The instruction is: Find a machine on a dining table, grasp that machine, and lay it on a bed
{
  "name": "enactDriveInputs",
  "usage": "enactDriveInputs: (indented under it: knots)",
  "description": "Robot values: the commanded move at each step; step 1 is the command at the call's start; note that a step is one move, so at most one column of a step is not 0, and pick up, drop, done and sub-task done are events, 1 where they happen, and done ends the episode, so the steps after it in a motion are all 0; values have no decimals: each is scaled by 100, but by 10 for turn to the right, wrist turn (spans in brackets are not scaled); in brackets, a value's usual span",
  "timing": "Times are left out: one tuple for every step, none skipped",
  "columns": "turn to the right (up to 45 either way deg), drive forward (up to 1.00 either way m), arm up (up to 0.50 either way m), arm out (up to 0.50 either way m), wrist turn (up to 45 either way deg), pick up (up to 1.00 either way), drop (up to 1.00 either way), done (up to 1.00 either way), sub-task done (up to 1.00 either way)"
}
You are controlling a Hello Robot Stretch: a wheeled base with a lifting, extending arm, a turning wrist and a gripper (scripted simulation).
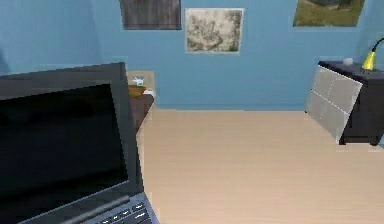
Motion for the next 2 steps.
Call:
enactDriveInputs:
  knots:
    - [0, 100, 0, 0, 0, 0, 0, 0, 0]
    - [0, 100, 0, 0, 0, 0, 0, 0, 0]
